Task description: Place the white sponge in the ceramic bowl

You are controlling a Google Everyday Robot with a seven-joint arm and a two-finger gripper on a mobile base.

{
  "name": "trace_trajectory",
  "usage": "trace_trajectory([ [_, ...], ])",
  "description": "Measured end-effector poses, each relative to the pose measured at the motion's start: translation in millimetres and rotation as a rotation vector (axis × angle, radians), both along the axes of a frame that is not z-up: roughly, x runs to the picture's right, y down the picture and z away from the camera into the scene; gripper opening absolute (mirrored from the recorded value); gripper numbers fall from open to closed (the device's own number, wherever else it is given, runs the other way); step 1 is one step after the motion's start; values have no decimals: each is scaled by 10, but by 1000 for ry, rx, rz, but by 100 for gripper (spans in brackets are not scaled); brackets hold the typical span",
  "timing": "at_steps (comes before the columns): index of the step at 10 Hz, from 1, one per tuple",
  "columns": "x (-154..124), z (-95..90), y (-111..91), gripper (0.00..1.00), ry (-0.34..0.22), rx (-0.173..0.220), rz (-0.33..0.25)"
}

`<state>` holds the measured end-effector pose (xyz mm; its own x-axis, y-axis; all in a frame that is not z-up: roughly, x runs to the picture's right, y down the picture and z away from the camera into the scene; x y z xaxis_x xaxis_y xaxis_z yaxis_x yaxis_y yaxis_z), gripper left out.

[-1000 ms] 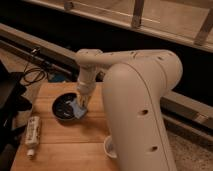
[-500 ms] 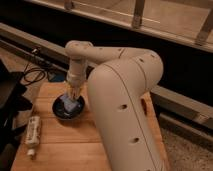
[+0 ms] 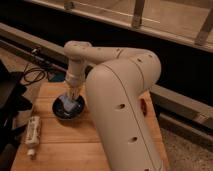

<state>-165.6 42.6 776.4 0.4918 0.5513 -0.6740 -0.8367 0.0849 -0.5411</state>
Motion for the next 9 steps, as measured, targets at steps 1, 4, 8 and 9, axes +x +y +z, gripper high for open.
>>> trace_trajectory([
  [1, 28, 11, -4, 61, 3, -1, 0],
  [4, 6, 24, -1, 67, 1, -1, -2],
  [8, 12, 43, -9, 67, 2, 1, -2],
  [9, 11, 46, -9, 67, 2, 1, -3],
])
